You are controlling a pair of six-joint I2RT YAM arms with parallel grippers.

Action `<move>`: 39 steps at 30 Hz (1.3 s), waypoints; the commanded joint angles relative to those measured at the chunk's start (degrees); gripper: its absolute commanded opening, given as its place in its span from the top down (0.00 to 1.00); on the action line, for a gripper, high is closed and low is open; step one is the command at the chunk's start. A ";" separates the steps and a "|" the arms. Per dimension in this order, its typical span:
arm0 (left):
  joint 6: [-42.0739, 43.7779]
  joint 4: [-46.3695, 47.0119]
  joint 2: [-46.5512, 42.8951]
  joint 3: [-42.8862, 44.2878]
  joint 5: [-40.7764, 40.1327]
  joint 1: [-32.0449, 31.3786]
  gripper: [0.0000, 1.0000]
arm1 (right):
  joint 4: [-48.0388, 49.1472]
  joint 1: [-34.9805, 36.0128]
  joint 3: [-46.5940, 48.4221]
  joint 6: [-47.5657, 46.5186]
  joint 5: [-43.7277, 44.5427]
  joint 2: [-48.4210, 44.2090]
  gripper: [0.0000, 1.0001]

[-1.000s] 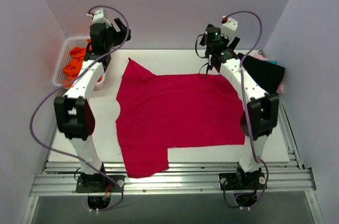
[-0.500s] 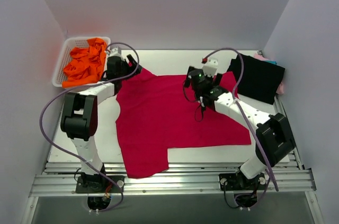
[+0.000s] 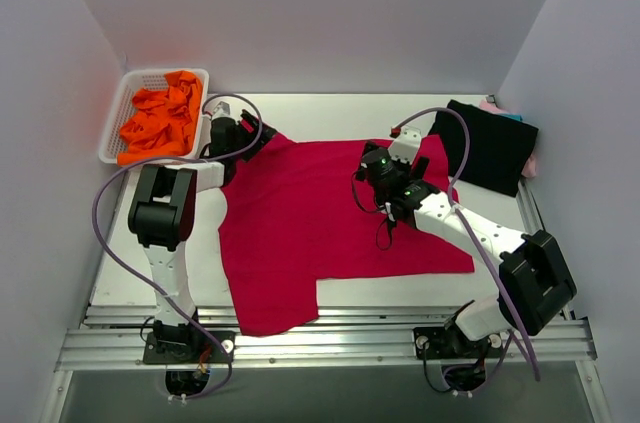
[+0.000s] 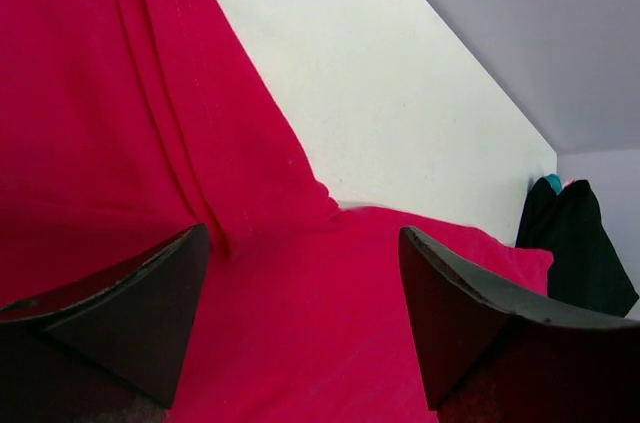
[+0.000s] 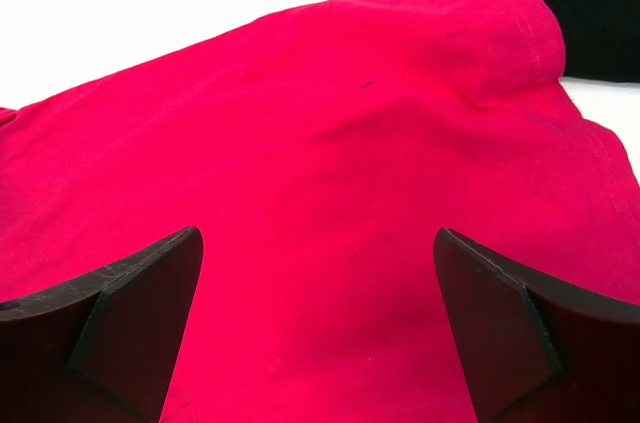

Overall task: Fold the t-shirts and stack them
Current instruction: Flatten out the tshirt

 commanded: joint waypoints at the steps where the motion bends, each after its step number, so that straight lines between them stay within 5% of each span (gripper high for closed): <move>1: -3.62 3.71 1.41 -0.18 -1.14 -0.75 0.16 | 0.67 0.09 0.01 0.83 3.15 -0.09 0.05; 8: -4.94 -1.56 -0.61 -0.36 -8.44 -4.18 0.17 | 0.58 0.09 -0.34 1.18 4.29 0.10 0.04; 39: -5.29 -6.75 5.71 7.55 -14.34 -6.29 0.19 | 0.31 -0.70 -2.54 1.44 5.79 -1.49 0.04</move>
